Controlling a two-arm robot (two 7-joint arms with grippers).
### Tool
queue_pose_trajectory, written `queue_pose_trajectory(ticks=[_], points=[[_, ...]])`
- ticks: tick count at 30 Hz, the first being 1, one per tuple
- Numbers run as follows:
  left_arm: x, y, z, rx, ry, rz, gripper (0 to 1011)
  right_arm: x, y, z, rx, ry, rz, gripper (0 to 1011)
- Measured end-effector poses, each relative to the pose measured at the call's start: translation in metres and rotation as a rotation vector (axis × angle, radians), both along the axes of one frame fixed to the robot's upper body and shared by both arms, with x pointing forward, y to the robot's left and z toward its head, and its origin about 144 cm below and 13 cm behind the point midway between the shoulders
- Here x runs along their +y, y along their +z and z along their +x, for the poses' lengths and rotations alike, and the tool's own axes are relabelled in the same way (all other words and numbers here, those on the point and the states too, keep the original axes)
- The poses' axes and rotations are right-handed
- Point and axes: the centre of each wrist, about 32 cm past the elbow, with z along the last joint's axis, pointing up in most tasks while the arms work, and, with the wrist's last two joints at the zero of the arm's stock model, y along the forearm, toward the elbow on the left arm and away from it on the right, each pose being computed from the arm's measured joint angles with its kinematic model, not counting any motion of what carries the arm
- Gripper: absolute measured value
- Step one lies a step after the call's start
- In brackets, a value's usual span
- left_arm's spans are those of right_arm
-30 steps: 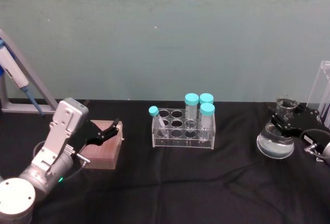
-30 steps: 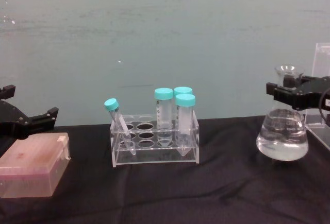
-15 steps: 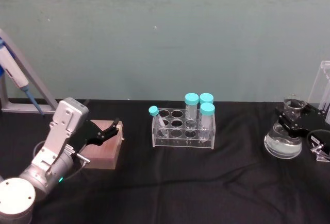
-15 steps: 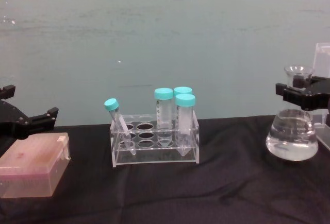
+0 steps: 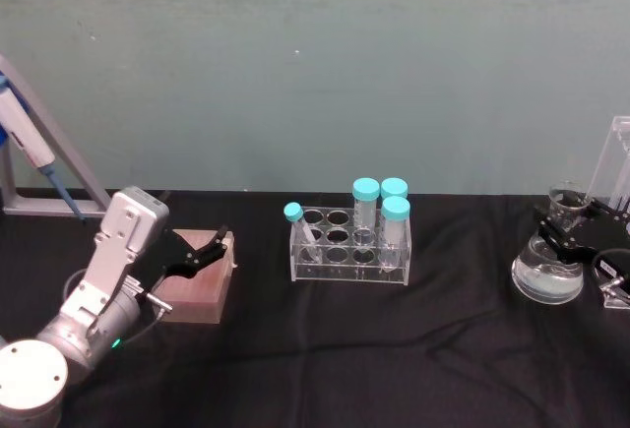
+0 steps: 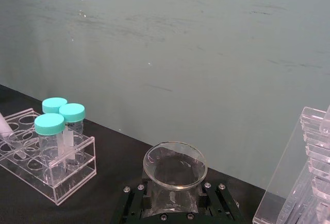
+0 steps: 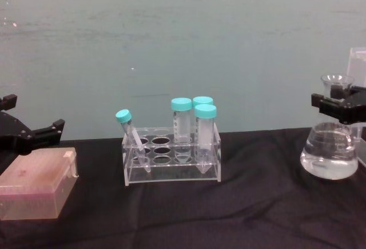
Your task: Place the experimental apparatus aside using one hand.
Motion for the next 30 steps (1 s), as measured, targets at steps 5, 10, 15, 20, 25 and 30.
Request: queue_pose_trajectory(ticks=[5, 10, 15, 20, 25, 30], points=[[0.0000, 0.0000, 0.0000, 0.000, 0.000, 0.000, 1000, -0.0021, -0.0011, -0.0003, 0.004, -0.006, 0.000, 456], [0.0000, 0.0000, 0.0000, 0.000, 0.000, 0.000, 1000, -0.0035, -0.0021, -0.0004, 0.006, -0.009, -0.004, 456], [0.0000, 0.0000, 0.0000, 0.000, 0.000, 0.000, 1000, -0.0051, -0.0035, -0.0006, 0.008, -0.010, -0.006, 456], [0.0000, 0.0000, 0.0000, 0.000, 0.000, 0.000, 1000, -0.0057, -0.0044, -0.0006, 0.008, -0.009, -0.007, 456], [0.0000, 0.0000, 0.0000, 0.000, 0.000, 0.000, 1000, -0.0064, -0.0045, -0.0006, 0.007, -0.008, -0.006, 456], [0.0000, 0.0000, 0.0000, 0.000, 0.000, 0.000, 1000, -0.0070, -0.0049, -0.0010, 0.008, -0.007, -0.008, 456]])
